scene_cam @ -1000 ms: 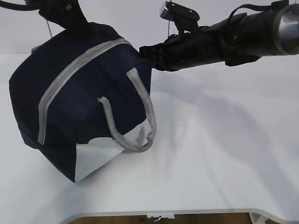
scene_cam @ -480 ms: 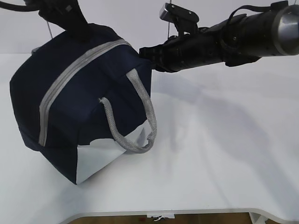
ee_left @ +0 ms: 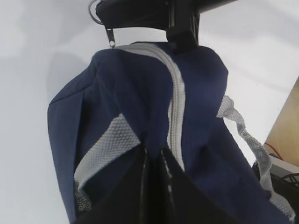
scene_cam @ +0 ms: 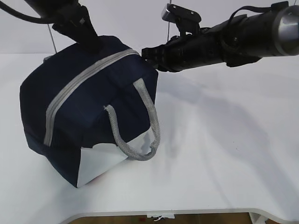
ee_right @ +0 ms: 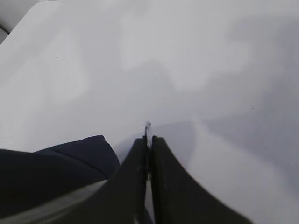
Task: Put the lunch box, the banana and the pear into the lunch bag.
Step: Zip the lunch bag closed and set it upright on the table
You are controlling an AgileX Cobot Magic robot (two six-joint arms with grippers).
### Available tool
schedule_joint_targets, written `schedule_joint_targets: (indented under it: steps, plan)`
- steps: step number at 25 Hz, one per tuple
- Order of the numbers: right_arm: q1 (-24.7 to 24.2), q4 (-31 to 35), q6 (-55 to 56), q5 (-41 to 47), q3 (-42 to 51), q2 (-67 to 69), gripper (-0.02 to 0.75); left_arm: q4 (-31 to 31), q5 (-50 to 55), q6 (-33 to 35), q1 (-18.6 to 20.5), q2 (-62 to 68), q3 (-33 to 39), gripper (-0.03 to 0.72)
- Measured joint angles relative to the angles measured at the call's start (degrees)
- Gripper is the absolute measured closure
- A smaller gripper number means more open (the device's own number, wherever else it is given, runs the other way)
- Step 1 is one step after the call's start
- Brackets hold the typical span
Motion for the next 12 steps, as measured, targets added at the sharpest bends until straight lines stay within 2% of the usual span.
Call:
schedule_joint_targets:
  steps: [4, 10, 12]
  plan:
    - [0.00, 0.00, 0.00, 0.50, 0.00, 0.00, 0.631, -0.12, -0.13, 0.08, 0.00, 0.79, 0.00, 0.690]
    - [-0.13, -0.09, -0.11, 0.62, 0.00, -2.25, 0.412, -0.12, -0.27, 0.08, 0.00, 1.35, 0.00, 0.690]
    - [-0.13, -0.09, -0.73, 0.20, 0.00, -3.04, 0.380, -0.12, -0.27, 0.08, 0.00, 1.66, 0.00, 0.690]
